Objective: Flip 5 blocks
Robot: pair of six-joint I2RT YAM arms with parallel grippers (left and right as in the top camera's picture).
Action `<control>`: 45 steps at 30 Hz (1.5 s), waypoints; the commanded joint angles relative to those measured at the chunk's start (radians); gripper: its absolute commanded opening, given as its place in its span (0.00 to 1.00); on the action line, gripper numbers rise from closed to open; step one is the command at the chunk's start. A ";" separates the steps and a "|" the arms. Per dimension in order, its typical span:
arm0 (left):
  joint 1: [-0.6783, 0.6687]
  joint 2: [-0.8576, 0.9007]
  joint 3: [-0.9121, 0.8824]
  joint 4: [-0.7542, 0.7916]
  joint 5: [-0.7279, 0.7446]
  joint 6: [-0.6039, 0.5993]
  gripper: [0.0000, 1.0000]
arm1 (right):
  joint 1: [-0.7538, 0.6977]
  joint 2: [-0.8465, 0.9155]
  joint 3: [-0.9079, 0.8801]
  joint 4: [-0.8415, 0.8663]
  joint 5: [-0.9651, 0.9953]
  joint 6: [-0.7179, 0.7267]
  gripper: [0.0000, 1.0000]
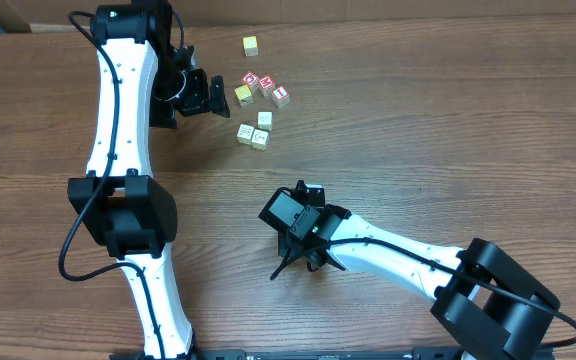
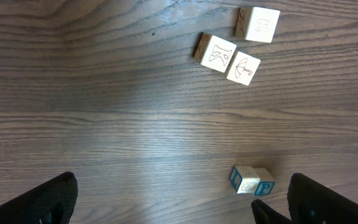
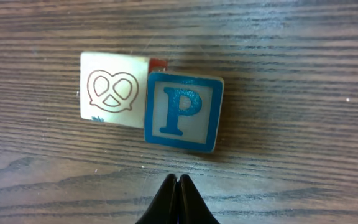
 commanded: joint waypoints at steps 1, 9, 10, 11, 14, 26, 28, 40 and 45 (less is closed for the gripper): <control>0.005 0.007 0.015 0.001 -0.005 -0.007 1.00 | 0.003 0.002 -0.005 0.013 0.031 0.008 0.04; 0.005 0.007 0.015 0.001 -0.005 -0.007 1.00 | 0.002 0.002 -0.005 0.019 0.055 0.008 0.04; 0.005 0.007 0.015 0.001 -0.005 -0.007 1.00 | 0.002 0.002 -0.005 0.020 0.061 0.007 0.04; 0.005 0.007 0.015 0.001 -0.005 -0.007 1.00 | 0.002 0.002 -0.005 0.020 0.068 0.006 0.04; 0.005 0.007 0.015 0.002 -0.005 -0.007 1.00 | 0.002 0.002 -0.005 0.023 0.074 0.005 0.04; 0.005 0.007 0.015 0.001 -0.005 -0.007 1.00 | 0.002 0.002 -0.005 0.045 0.076 0.005 0.04; 0.005 0.007 0.015 0.002 -0.005 -0.007 1.00 | 0.002 0.002 -0.005 0.047 0.076 0.005 0.04; 0.005 0.007 0.015 0.001 -0.005 -0.007 1.00 | 0.003 0.002 -0.005 0.040 0.035 0.005 0.04; 0.005 0.007 0.015 0.002 -0.005 -0.007 1.00 | 0.003 0.005 -0.005 0.034 0.023 0.005 0.04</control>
